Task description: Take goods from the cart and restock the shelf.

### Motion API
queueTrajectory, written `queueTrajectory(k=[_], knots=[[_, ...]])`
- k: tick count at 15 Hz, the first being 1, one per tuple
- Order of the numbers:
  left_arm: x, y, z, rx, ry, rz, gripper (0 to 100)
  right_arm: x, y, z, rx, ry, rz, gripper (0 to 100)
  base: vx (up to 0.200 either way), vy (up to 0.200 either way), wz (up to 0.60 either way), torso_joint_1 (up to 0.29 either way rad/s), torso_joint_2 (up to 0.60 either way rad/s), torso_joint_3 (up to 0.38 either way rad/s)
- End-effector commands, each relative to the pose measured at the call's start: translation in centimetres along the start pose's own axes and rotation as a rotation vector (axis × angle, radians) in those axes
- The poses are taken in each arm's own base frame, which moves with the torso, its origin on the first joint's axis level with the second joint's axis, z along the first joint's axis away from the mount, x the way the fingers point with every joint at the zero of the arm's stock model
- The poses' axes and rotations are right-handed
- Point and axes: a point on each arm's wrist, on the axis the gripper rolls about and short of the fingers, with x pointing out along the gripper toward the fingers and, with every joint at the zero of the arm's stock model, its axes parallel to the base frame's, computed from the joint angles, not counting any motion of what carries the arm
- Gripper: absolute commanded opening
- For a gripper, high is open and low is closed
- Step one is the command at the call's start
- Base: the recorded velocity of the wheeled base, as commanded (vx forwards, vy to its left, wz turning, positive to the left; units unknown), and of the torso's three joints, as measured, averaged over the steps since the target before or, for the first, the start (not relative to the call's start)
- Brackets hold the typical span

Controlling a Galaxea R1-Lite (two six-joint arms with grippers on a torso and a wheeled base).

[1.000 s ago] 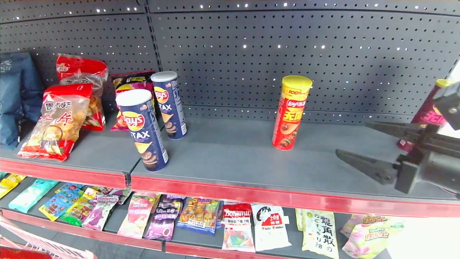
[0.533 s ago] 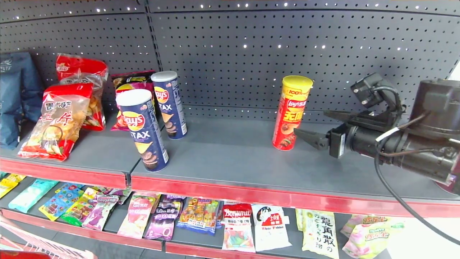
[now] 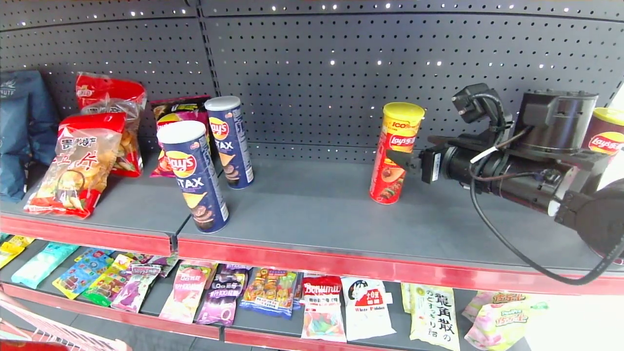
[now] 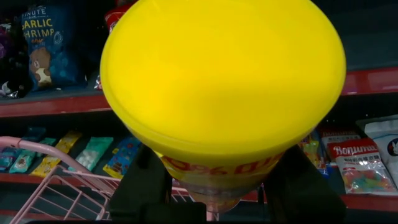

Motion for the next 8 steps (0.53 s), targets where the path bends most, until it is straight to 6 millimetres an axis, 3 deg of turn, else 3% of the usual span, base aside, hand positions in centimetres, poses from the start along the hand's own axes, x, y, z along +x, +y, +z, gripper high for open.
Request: queueTrajectory(k=[1,8], knots=[[0.0,0.0,0.0,0.001,0.001,0.0,0,1.4,-0.1,0.3,0.001,-0.01,-0.003,100,0.0,0.0,0.0,0.0,0.0,0.0],[0.0,0.0,0.0,0.001,-0.001,0.001,0,3.7,0.0,0.7,-0.007,-0.028,-0.013,100,0.0,0.0,0.0,0.0,0.0,0.0]])
